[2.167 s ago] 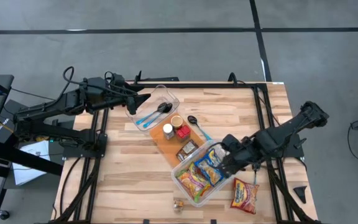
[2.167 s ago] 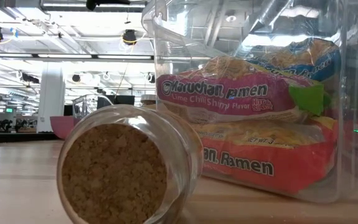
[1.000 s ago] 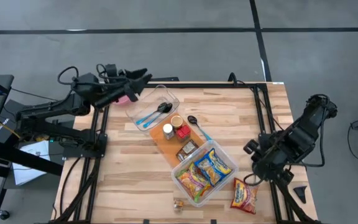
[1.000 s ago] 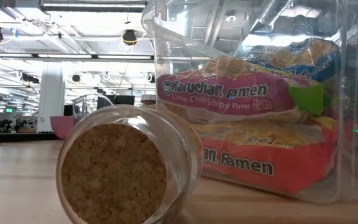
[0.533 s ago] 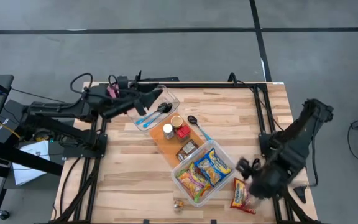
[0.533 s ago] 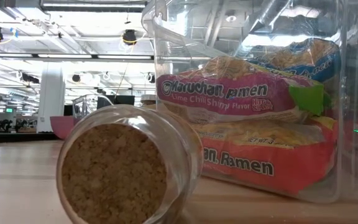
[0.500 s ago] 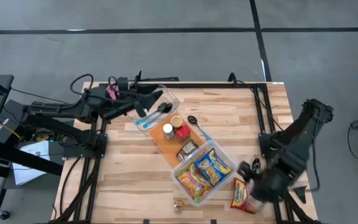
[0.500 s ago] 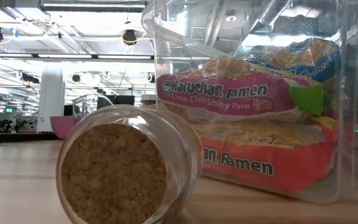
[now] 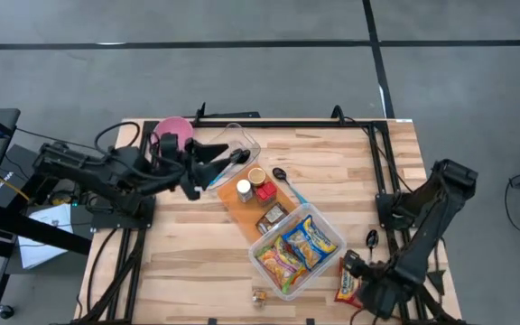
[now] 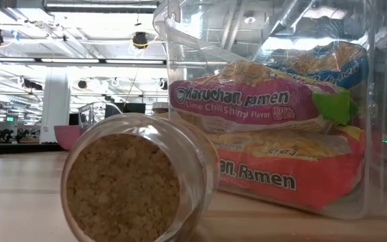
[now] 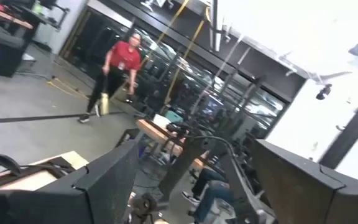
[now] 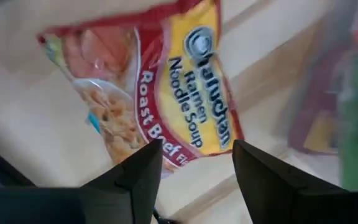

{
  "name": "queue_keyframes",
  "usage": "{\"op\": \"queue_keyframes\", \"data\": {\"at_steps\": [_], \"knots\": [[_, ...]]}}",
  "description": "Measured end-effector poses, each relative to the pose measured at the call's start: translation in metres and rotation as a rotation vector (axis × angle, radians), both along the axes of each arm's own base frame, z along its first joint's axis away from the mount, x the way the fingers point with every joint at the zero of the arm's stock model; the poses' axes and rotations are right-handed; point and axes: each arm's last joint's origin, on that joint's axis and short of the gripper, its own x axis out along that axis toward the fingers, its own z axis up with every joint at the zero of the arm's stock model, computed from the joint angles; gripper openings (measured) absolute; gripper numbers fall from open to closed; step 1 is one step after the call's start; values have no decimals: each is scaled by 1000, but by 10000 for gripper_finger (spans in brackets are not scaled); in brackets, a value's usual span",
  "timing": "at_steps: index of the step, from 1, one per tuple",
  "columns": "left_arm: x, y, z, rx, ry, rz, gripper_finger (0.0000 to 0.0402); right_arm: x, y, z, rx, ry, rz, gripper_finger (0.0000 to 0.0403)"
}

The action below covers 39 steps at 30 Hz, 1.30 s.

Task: Pick & Place Food Item
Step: Put the red noodle pack into the bottom transparent bin

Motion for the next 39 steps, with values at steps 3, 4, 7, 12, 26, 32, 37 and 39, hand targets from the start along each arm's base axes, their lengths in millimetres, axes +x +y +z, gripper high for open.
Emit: {"op": "queue_keyframes", "data": {"at_steps": [3,4,7,12,26,32,37,39], "knots": [[-3,-10,0,6,3,-24,309,3,7,-14,-30,20,18,177],[-4,-12,0,4,4,-29,309,4,10,-18,-25,27,17,172],[-7,-21,0,6,9,-44,309,5,14,-26,-14,61,29,159],[-13,-31,0,30,35,-4,309,4,20,-28,35,42,45,143],[-15,-34,-1,25,49,46,309,7,17,-35,59,27,31,87],[-15,-34,-1,26,50,46,309,7,17,-35,62,21,26,9],[-15,-34,-1,26,50,47,309,6,16,-27,86,17,-18,6],[-15,-34,-1,26,50,47,309,7,16,-20,118,6,-40,3]]}}
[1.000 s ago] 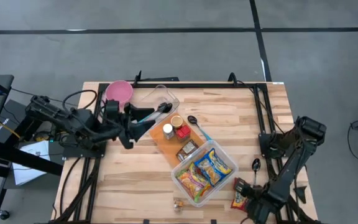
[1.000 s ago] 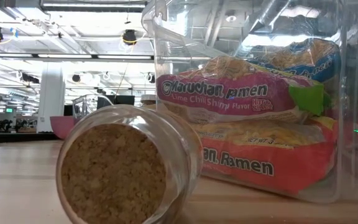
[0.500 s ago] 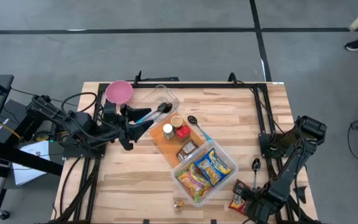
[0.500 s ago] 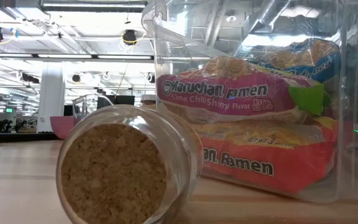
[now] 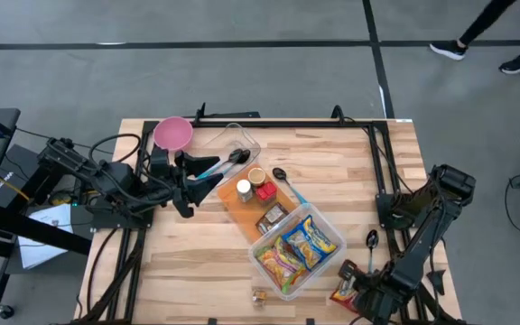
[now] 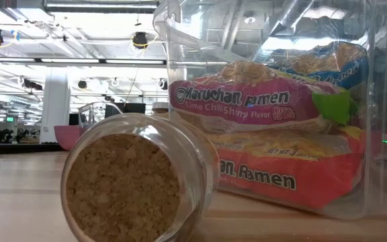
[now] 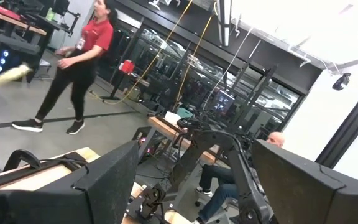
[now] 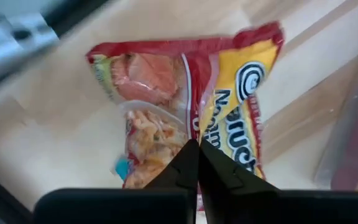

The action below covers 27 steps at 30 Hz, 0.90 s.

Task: Pick & Place Food Item
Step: Put the red noodle pack into the bottom transparent bin

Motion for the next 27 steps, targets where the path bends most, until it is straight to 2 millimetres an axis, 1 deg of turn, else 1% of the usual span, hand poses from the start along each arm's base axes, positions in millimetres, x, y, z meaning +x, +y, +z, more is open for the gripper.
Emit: {"op": "queue_keyframes", "data": {"at_steps": [3,7,11,20,27], "knots": [[0,0,0,0,0,0,309,1,0,14,61,-15,-86,2],[0,0,0,8,4,2,309,1,0,38,171,-36,-222,1],[0,0,0,18,8,4,309,-1,-2,60,253,-18,-411,1],[0,0,0,25,10,5,309,1,1,107,489,34,-714,0],[0,0,0,25,11,5,309,16,-1,144,672,81,-980,0]]}}
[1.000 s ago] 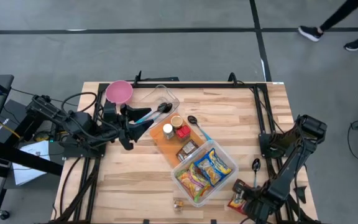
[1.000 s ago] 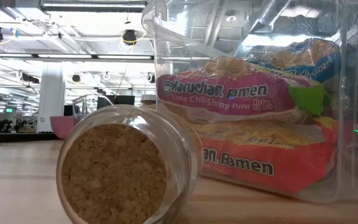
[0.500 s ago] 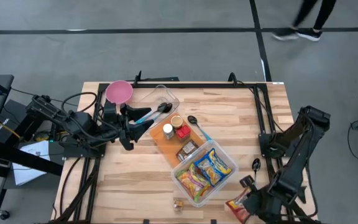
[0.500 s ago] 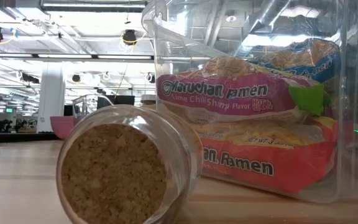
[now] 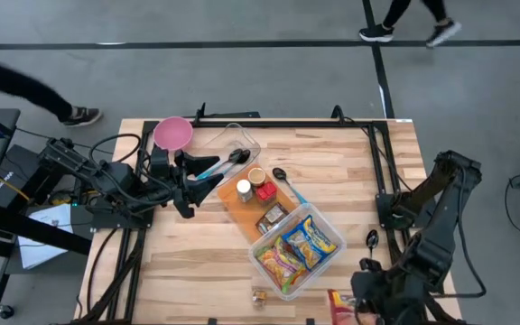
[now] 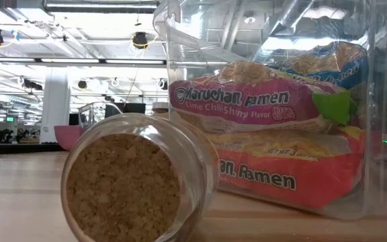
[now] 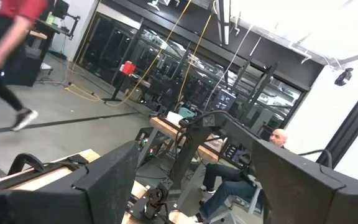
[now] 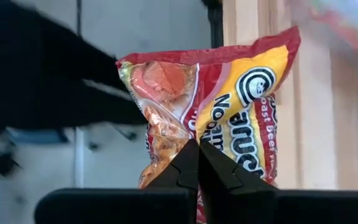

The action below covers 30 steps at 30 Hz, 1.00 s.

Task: Pick & Place Food Item
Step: Put the red noodle pack into the bottom transparent bin

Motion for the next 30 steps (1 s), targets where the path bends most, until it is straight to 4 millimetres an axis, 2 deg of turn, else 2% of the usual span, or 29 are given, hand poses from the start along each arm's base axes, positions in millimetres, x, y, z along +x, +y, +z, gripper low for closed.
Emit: {"op": "queue_keyframes", "data": {"at_steps": [8,13,19,21,26,30], "knots": [[0,0,0,0,0,0,309,33,-24,41,154,-63,-327,0],[0,0,0,0,0,-1,309,56,-47,53,254,-65,-599,0],[0,0,0,0,0,-1,309,79,-70,50,267,-82,-800,0],[0,0,0,1,0,-3,309,94,-74,46,263,-106,-836,0],[-3,-1,2,8,-6,-42,309,125,-70,28,260,-117,-797,0],[-8,-4,3,10,-2,-64,309,138,-61,2,189,-39,-773,0]]}}
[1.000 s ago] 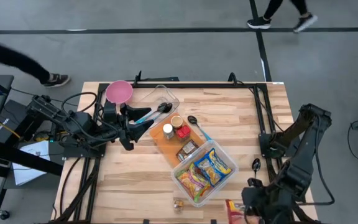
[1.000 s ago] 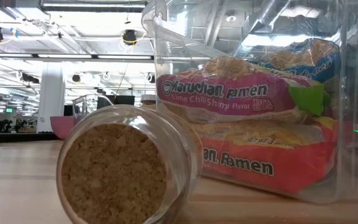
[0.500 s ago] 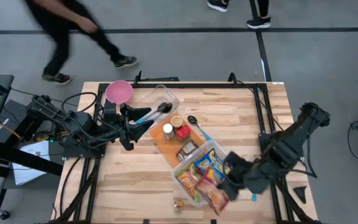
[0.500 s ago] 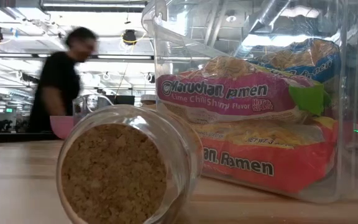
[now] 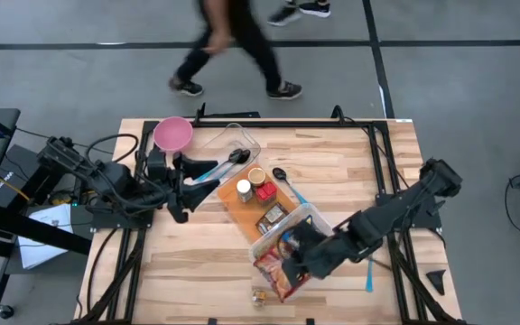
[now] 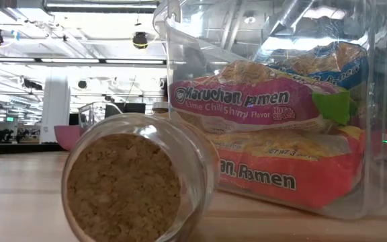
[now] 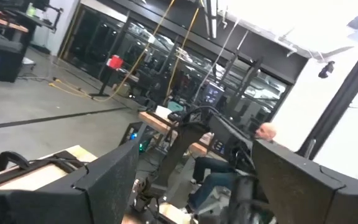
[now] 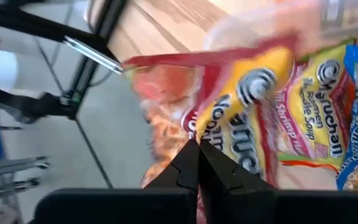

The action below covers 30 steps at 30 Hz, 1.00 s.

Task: Pick & Place Food Item
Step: Put the red noodle pack into the bottom transparent bin

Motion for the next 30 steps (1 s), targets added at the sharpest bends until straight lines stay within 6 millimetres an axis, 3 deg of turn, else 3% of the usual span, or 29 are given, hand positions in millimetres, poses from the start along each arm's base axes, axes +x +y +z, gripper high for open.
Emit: {"op": "queue_keyframes", "data": {"at_steps": [7,30], "knots": [[-8,-6,3,-6,-13,-33,309,3,2,-7,-29,19,-10,0],[-12,-14,3,-10,-13,-70,309,2,-25,-22,-143,164,-77,0]]}}
